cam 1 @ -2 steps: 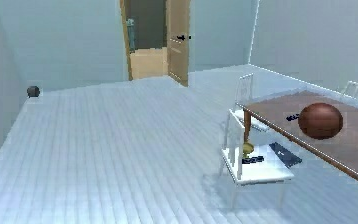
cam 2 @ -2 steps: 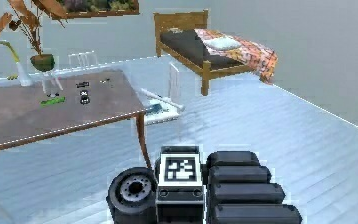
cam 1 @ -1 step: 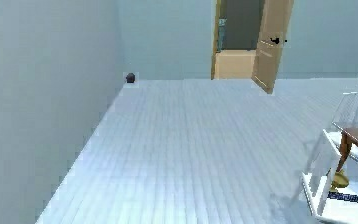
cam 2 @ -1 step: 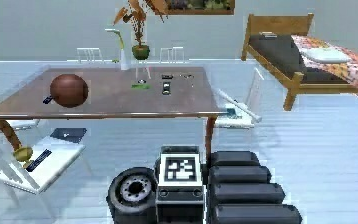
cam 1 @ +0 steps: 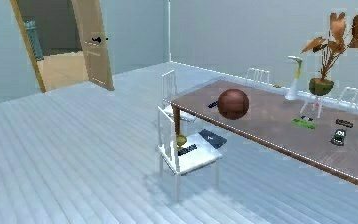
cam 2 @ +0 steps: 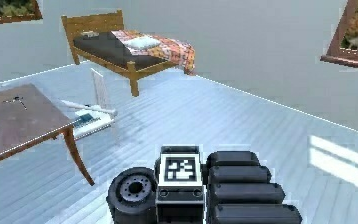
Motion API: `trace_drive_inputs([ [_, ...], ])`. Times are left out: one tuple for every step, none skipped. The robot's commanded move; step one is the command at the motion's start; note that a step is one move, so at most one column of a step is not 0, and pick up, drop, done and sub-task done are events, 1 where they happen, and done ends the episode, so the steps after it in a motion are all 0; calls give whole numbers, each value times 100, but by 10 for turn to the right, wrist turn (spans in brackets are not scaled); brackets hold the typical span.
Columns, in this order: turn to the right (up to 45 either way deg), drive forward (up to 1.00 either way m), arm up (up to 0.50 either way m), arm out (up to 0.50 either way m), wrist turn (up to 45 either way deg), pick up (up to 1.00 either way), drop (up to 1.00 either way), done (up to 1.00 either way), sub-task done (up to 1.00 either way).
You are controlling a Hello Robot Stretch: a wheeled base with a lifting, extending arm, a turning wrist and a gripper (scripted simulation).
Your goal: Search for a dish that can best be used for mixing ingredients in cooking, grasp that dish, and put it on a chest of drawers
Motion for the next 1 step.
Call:
trace_drive_inputs([
  [300, 0, 0, 0, 0, 0, 0, 0, 0],
])
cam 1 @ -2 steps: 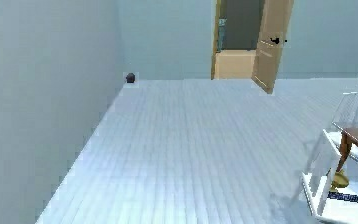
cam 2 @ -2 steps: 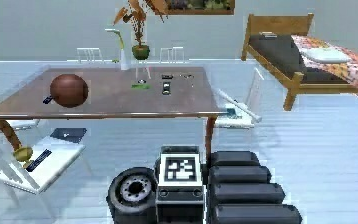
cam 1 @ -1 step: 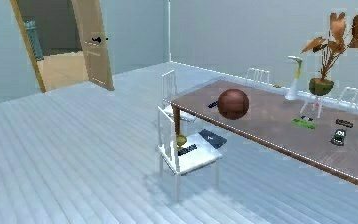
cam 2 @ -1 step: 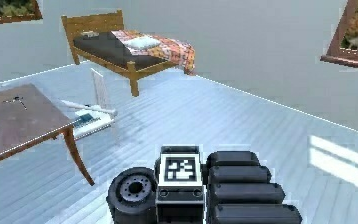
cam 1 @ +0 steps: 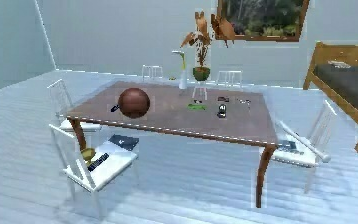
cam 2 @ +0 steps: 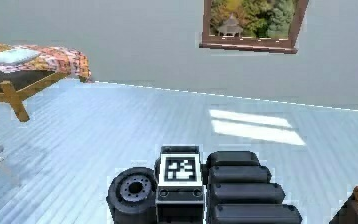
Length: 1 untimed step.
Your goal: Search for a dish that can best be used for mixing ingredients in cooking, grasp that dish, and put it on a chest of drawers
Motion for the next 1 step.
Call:
trace_drive_inputs([
  [-450, 0, 0, 0, 0, 0, 0, 0, 0],
])
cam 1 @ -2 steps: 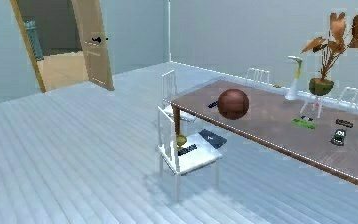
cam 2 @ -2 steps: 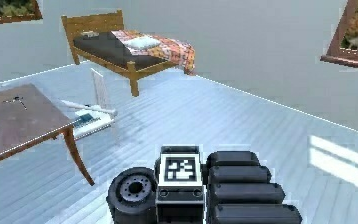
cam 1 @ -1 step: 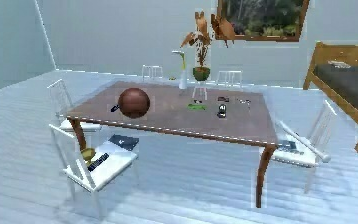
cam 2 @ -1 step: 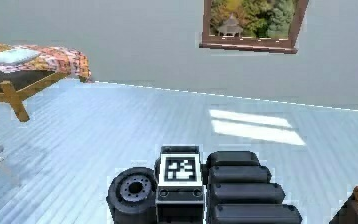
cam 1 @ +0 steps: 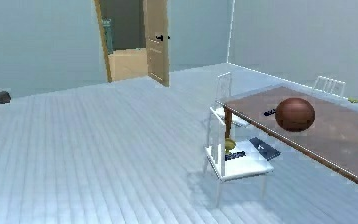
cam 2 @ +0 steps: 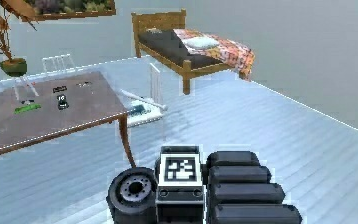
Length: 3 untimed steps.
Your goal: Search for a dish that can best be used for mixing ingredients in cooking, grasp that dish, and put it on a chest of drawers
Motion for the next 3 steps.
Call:
trace_drive_inputs([
  [-420, 0, 0, 0, 0, 0, 0, 0, 0],
  [450, 0, 0, 0, 0, 0, 0, 0, 0],
  [450, 0, 0, 0, 0, 0, 0, 0, 0],
])
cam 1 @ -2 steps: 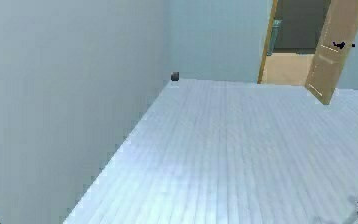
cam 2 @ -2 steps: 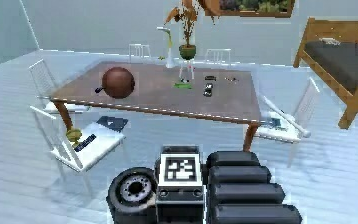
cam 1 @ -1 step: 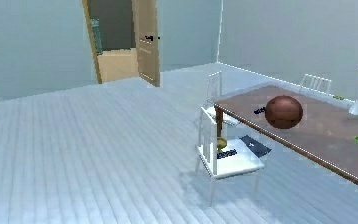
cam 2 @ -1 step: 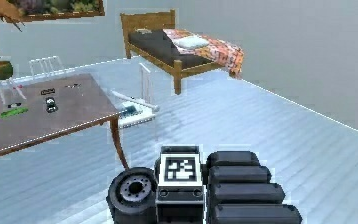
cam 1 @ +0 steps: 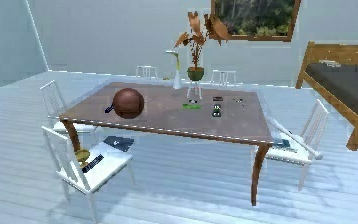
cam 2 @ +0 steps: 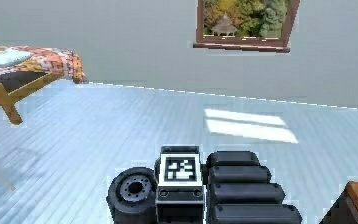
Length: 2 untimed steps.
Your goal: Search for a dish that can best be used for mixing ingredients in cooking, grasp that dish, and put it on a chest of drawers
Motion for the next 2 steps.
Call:
trace_drive_inputs([
  [90, 0, 0, 0, 0, 0, 0, 0, 0],
  [-450, 0, 0, 0, 0, 0, 0, 0, 0],
])
